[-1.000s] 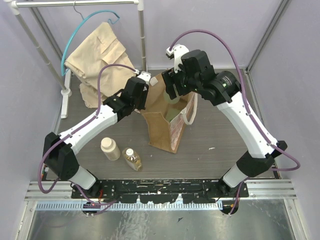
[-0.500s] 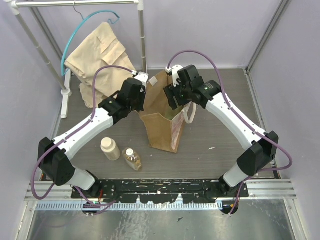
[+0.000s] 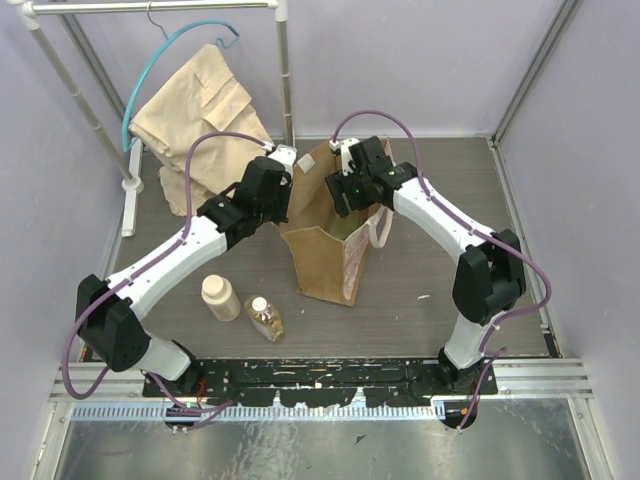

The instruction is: Place the personal care products into the canvas bag

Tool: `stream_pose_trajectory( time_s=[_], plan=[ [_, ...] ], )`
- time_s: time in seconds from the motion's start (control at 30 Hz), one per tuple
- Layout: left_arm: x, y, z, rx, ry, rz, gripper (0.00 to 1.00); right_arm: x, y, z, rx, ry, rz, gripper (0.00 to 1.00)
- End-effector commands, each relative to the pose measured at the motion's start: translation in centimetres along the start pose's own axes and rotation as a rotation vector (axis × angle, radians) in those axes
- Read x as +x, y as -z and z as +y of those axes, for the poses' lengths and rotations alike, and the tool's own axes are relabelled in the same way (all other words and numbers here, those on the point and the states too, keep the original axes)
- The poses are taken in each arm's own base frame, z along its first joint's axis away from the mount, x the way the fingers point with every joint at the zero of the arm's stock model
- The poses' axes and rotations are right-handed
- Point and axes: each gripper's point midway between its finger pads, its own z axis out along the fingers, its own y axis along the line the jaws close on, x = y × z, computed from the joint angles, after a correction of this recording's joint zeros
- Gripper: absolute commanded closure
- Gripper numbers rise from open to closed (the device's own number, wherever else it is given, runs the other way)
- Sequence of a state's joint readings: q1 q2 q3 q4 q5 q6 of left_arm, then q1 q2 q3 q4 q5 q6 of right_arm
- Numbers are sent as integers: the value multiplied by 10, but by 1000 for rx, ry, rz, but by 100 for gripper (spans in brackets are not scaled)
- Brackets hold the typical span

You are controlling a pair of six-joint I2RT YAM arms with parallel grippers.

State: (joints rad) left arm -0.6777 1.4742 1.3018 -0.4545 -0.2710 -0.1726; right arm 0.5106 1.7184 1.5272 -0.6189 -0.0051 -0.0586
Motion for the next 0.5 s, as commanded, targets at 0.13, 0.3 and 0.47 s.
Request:
stream_pose_trajectory(
  time_s=[0.13, 0.3, 0.47],
  plan=[
    [-3, 9, 3, -3, 4, -21, 100, -35, -13, -23, 56, -31, -105, 99],
    [-3, 8, 4, -7, -2, -20, 100, -26, -25, -30, 73, -36, -45, 100],
    [-2, 7, 4, -8, -4, -18, 100, -18, -26, -32, 84, -33, -8, 99]
  ],
)
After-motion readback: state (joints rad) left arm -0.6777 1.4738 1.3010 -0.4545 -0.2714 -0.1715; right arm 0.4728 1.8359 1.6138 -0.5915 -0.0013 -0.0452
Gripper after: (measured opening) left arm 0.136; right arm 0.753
